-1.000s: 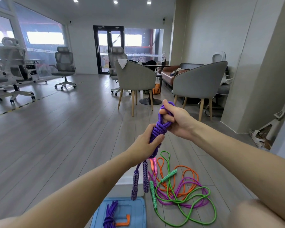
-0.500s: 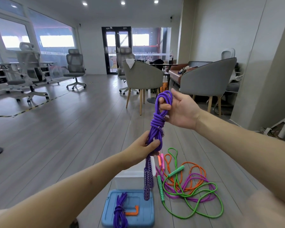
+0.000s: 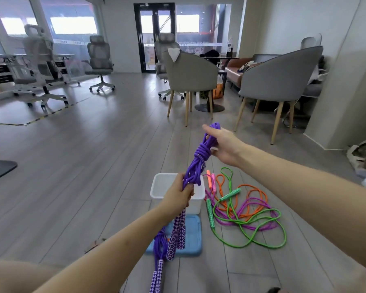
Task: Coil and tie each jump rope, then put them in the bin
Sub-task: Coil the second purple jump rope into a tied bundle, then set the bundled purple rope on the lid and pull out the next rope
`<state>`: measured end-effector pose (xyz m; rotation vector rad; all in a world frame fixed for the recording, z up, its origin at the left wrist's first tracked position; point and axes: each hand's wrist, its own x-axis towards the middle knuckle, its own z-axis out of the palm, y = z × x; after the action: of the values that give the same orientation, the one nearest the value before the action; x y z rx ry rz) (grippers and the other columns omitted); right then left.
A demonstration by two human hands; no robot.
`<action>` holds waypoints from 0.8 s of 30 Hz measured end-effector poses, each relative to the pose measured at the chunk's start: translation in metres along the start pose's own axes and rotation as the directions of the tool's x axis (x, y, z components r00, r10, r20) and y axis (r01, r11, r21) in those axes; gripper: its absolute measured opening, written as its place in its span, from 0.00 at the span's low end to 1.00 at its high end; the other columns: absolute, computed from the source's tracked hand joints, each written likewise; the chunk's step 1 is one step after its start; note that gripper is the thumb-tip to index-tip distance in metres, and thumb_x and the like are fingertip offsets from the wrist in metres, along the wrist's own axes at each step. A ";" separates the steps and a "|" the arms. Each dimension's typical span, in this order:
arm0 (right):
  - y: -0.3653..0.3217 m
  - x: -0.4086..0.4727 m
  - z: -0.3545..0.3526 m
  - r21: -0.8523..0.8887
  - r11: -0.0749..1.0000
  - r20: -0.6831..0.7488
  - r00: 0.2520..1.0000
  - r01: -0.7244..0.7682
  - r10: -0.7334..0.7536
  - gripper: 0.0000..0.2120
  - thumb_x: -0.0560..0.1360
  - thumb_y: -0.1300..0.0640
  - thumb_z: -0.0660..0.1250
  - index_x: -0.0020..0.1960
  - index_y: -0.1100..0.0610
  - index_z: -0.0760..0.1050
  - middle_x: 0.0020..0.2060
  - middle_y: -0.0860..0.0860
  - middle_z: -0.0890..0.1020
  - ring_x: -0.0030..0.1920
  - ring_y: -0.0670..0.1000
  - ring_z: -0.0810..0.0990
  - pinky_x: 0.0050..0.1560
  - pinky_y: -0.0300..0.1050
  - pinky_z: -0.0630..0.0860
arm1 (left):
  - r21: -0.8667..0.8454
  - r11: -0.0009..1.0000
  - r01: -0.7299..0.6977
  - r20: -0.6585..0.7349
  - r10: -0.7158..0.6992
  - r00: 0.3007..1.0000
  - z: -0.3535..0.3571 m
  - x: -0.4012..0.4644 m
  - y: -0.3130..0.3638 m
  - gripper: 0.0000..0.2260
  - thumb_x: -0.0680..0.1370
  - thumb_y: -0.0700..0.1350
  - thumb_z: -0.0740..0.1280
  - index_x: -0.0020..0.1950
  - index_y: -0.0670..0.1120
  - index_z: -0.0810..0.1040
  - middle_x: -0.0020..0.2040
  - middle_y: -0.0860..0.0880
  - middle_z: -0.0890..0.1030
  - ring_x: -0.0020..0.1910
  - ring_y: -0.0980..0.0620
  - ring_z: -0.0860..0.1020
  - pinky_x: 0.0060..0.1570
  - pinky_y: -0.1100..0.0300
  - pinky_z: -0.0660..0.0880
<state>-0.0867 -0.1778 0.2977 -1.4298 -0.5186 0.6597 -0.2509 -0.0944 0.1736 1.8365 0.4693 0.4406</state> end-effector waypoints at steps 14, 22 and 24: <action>0.250 0.013 0.045 -0.267 0.897 -0.022 0.933 -0.352 0.360 0.22 0.77 0.67 0.69 0.65 0.49 0.68 0.49 0.58 0.81 0.40 0.55 0.82 0.40 0.54 0.83 | 0.246 0.872 0.423 0.037 -0.445 0.895 0.037 -0.031 -0.159 0.21 0.80 0.40 0.63 0.71 0.50 0.62 0.54 0.37 0.81 0.49 0.39 0.80 0.46 0.50 0.74; 0.357 0.040 0.053 -0.342 0.786 -0.057 0.846 -0.515 0.530 0.22 0.79 0.64 0.70 0.68 0.51 0.68 0.49 0.60 0.85 0.40 0.56 0.85 0.42 0.56 0.84 | 0.248 0.776 0.580 -0.007 -0.597 0.802 0.039 -0.040 -0.244 0.22 0.75 0.40 0.69 0.68 0.51 0.69 0.54 0.46 0.81 0.52 0.42 0.81 0.55 0.46 0.80; 0.375 0.048 0.057 -0.353 0.771 -0.069 0.837 -0.529 0.543 0.24 0.78 0.65 0.71 0.69 0.51 0.68 0.49 0.60 0.84 0.39 0.55 0.85 0.38 0.52 0.83 | 0.281 0.768 0.576 -0.028 -0.593 0.804 0.038 -0.038 -0.254 0.21 0.77 0.39 0.67 0.69 0.48 0.70 0.57 0.43 0.81 0.55 0.40 0.81 0.56 0.47 0.78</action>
<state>-0.1303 -0.0962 -0.0735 -1.9484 -0.2535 1.0921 -0.2888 -0.0722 -0.0823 1.8381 1.0673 -0.1252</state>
